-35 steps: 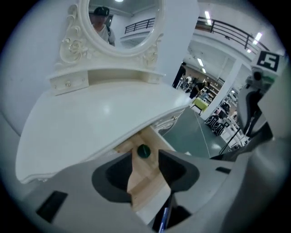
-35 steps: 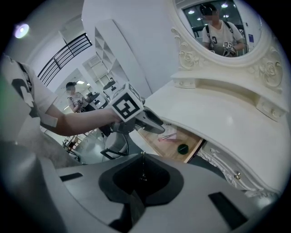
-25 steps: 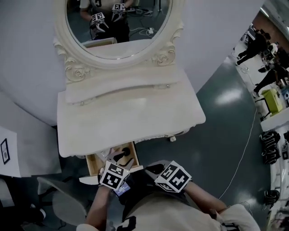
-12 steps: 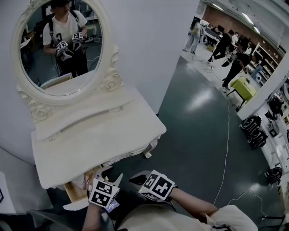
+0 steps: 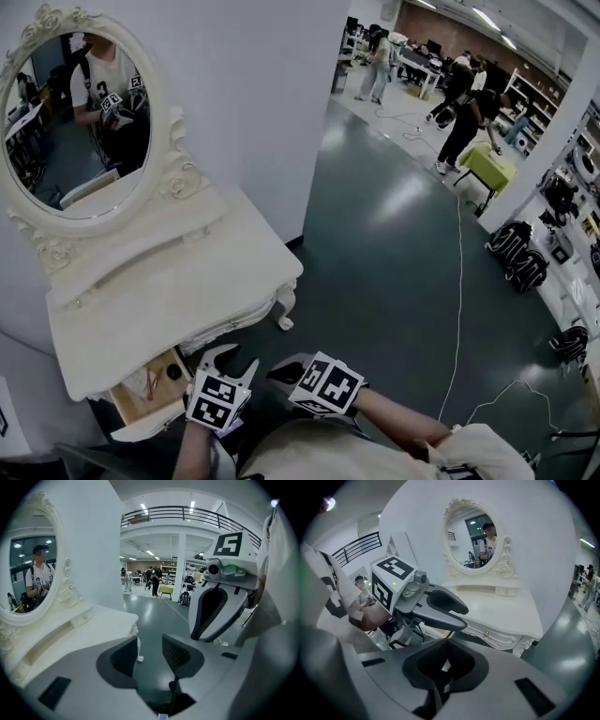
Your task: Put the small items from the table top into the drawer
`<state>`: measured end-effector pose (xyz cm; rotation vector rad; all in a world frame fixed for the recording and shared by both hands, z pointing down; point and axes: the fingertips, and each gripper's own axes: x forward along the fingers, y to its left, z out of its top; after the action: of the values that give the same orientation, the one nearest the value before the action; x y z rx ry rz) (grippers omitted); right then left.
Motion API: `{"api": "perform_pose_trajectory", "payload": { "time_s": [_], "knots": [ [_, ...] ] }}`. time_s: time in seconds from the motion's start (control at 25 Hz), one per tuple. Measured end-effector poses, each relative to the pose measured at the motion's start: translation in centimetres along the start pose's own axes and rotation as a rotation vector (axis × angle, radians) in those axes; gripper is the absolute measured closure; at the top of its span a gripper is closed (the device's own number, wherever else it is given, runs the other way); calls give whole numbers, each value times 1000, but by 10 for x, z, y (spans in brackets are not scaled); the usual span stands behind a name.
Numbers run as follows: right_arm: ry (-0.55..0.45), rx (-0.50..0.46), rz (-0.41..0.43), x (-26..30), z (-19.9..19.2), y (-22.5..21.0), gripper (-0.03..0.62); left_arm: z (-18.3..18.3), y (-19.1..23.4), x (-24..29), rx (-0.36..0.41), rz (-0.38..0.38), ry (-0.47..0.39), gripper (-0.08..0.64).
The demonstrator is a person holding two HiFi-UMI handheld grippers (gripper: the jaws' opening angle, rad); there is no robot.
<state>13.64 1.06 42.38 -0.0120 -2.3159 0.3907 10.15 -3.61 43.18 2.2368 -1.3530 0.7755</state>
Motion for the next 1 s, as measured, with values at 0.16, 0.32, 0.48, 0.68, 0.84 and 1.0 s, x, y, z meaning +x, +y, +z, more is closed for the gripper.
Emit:
{"api": "perform_pose_trajectory", "payload": {
  "time_s": [0.16,0.32,0.48,0.68,0.84,1.0],
  "knots": [
    [-13,6,-17,-24,-25,-17,566,13,-29,26,22,-10,-2,350],
    [1,16,-17,-50,-54,-22,566,24,-64,41,43,-22,8,353],
    [15,2,-6,-76,-71,-30,566,45,-87,52,53,-1,4,354],
    [3,-12,42,-77,-72,-36,566,56,-76,50,56,53,17,365],
    [4,-28,72,-51,-62,-27,566,33,-49,37,11,74,35,380],
    [30,-36,76,-29,-54,-17,566,16,-30,16,-22,112,34,385]
  ]
}}
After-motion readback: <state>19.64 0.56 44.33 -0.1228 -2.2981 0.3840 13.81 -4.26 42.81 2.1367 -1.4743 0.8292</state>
